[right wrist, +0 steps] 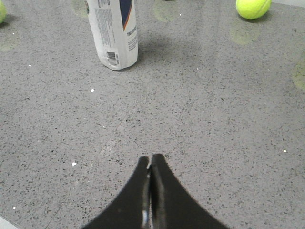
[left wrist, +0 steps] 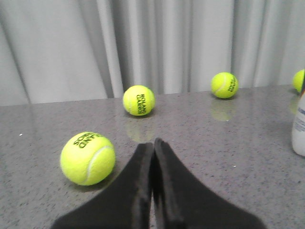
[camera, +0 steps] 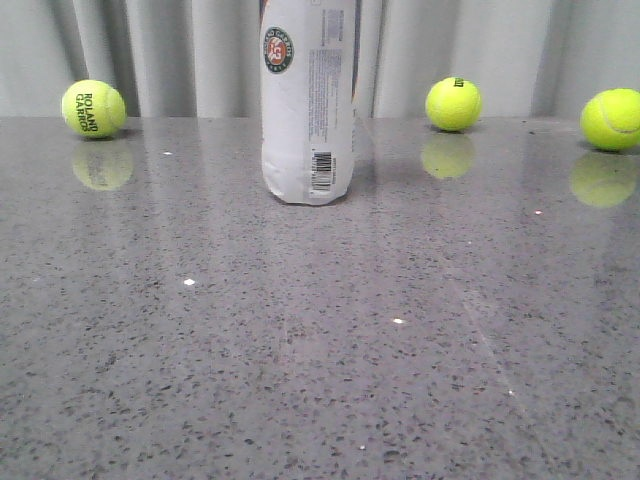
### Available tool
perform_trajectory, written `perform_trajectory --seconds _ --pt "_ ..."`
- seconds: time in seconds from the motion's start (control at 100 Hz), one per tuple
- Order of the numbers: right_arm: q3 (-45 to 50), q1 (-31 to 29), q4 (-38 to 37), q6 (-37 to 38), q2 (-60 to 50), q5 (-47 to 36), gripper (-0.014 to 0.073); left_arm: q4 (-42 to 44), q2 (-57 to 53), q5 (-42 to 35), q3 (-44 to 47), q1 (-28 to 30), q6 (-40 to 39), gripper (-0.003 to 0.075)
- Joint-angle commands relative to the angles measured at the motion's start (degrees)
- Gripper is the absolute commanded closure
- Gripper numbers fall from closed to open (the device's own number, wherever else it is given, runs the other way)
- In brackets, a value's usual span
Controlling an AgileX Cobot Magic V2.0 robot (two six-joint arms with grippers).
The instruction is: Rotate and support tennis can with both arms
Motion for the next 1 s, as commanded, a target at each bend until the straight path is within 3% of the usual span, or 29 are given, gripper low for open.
perform_trajectory --seconds 0.0,0.31,0.4,0.99 --pt "-1.5 -0.2 -0.2 0.0 0.4 -4.4 0.0660 0.7 -3.0 -4.8 1.1 2.0 -1.4 0.0740" --pt "-1.5 -0.2 -0.2 0.0 0.4 -4.4 0.0660 0.9 -16.5 -4.3 10.1 6.7 -1.4 0.0740" --pt "-1.5 -0.2 -0.2 0.0 0.4 -4.4 0.0660 1.6 -20.7 0.9 10.0 8.0 -1.4 0.0740" --pt "-1.5 -0.2 -0.2 0.0 0.4 -4.1 0.0660 1.9 -20.6 3.3 10.0 8.7 -1.4 0.0740"
